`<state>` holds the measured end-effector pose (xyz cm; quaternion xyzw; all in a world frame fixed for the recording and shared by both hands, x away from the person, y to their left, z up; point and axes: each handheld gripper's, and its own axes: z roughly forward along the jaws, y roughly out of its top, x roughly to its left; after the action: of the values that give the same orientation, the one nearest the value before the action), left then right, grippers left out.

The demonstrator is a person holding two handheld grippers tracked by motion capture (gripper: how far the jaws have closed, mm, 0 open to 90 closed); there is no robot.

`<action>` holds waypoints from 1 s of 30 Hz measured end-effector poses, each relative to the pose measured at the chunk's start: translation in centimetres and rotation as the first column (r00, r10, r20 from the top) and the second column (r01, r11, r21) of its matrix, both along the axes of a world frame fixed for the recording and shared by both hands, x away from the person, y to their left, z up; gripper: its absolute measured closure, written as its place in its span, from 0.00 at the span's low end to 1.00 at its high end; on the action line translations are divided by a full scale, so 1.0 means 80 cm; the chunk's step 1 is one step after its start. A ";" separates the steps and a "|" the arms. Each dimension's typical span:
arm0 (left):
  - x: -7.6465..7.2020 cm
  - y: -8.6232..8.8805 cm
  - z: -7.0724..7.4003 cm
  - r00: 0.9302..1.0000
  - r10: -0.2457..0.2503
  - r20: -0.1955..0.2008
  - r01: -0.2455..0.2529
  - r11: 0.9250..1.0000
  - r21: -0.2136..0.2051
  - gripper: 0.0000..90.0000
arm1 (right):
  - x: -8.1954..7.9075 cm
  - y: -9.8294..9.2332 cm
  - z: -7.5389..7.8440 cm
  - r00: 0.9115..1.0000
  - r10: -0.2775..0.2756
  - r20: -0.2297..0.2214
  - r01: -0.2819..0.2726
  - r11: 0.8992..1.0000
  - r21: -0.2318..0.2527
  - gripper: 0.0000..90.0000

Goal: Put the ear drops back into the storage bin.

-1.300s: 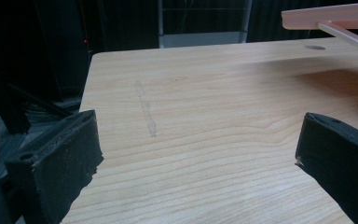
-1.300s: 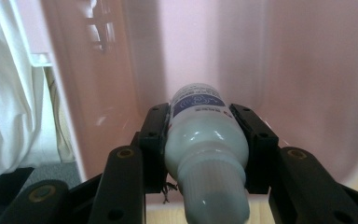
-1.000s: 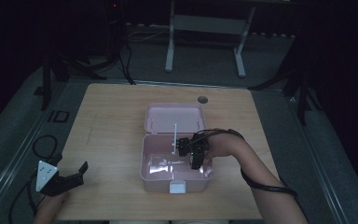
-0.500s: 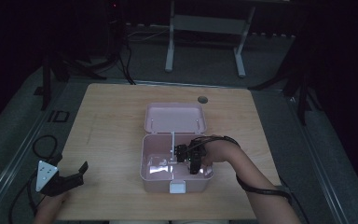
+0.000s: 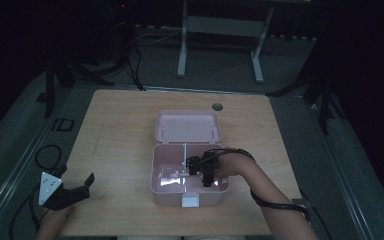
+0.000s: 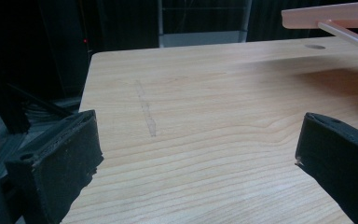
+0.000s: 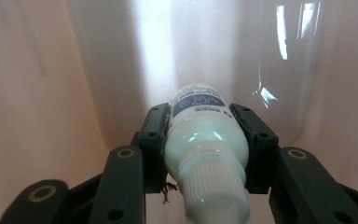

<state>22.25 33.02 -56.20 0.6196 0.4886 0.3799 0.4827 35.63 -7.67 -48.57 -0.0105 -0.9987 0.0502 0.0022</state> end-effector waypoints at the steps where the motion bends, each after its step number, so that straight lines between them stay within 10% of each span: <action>1: 0.000 0.000 0.000 1.000 0.001 0.000 -0.001 1.000 0.000 0.00 | 0.000 0.000 -0.001 1.000 -0.003 -0.001 0.003 1.000 -0.004 0.66; 30: 0.000 0.000 0.000 1.000 0.001 0.000 -0.001 1.000 0.000 0.00 | 0.001 -0.003 0.021 1.000 -0.020 -0.009 0.020 0.999 0.031 0.56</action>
<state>22.26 33.02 -56.20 0.6196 0.4888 0.3801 0.4823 35.75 -7.91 -46.90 -0.0202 -0.9992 0.0348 0.0072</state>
